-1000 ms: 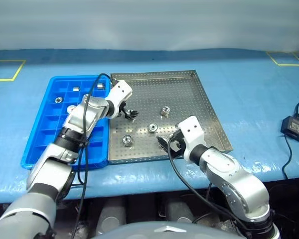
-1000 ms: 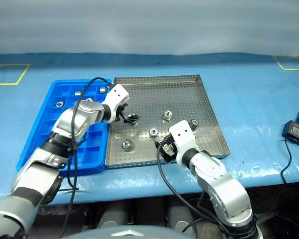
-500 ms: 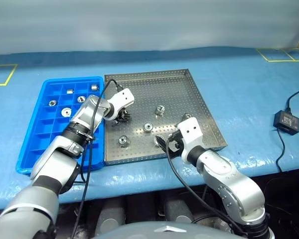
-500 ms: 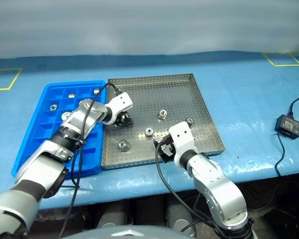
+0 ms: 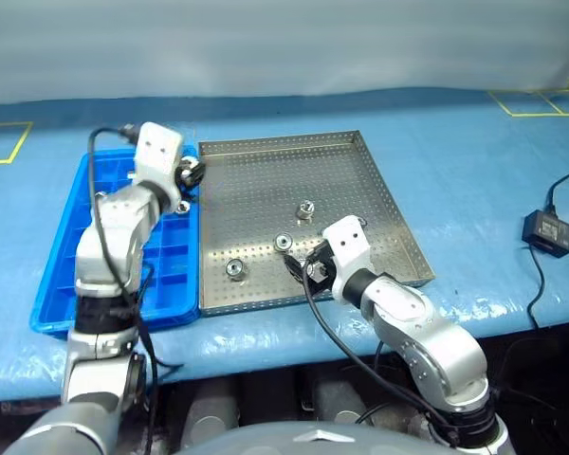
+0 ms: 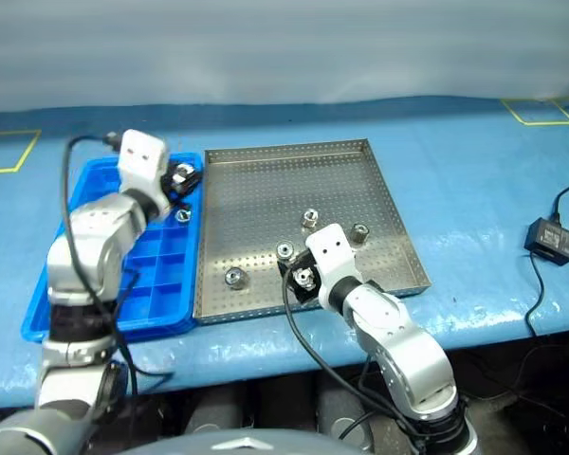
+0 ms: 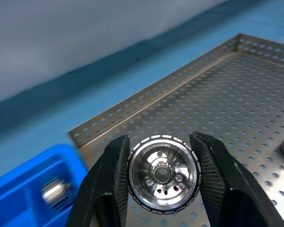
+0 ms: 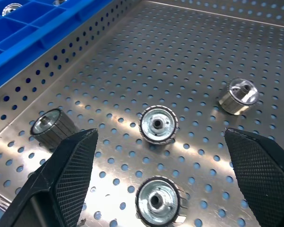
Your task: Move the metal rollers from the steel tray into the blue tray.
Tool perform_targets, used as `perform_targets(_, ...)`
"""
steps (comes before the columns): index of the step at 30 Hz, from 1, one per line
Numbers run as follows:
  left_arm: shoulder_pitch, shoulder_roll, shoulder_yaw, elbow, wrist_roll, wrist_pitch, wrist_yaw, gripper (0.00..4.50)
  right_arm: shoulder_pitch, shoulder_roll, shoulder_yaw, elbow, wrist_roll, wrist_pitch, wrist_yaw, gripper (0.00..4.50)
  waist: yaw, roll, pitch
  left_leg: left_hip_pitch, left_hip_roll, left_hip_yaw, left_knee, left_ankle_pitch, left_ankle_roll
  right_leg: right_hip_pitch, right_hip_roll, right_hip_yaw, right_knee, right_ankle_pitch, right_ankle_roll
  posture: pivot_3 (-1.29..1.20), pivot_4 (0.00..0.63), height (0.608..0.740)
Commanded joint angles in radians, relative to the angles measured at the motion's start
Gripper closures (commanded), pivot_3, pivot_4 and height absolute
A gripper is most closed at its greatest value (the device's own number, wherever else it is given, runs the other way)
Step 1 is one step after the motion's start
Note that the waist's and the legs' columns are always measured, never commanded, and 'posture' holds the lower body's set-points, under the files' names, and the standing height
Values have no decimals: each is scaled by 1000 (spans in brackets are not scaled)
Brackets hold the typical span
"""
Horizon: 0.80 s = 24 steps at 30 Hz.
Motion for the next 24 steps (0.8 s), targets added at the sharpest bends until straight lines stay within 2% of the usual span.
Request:
perform_targets(1,108,3,51,-168,79,-78,125,2804,-29,5,42,3,-2,-43,24,0,15,-1,0,0,0,0,0,0,0,0,0,0,0,0,0,64,150,740)
perform_targets(6,231,-13,99,-152,133,-100,242,2804,-54,10,71,27,2,-53,48,0,52,-3,-1,3,-1,0,1,1,1,5,-2,-1,-1,-2,2,96,150,740)
perform_targets(10,232,0,114,-55,135,-119,266,2804,-66,8,78,36,-1,-58,60,0,65,-4,-2,2,-2,0,3,3,5,5,-3,0,-3,0,1,87,150,740)
perform_targets(16,212,41,117,118,148,-138,297,2804,-45,17,63,19,-4,-53,41,0,58,-5,-3,1,-1,1,2,4,5,4,-3,0,-3,1,0,41,150,740)
perform_targets(20,196,47,119,150,126,-144,291,1438,-22,22,59,4,-5,-49,24,0,55,-5,-3,1,-1,1,1,3,5,4,-3,0,-4,2,-1,22,150,740)
perform_targets(24,137,24,91,-26,-7,-167,163,154,-7,22,50,-15,-4,-38,8,0,53,-6,-3,1,-1,1,2,4,5,4,-4,0,-4,1,0,-4,150,740)
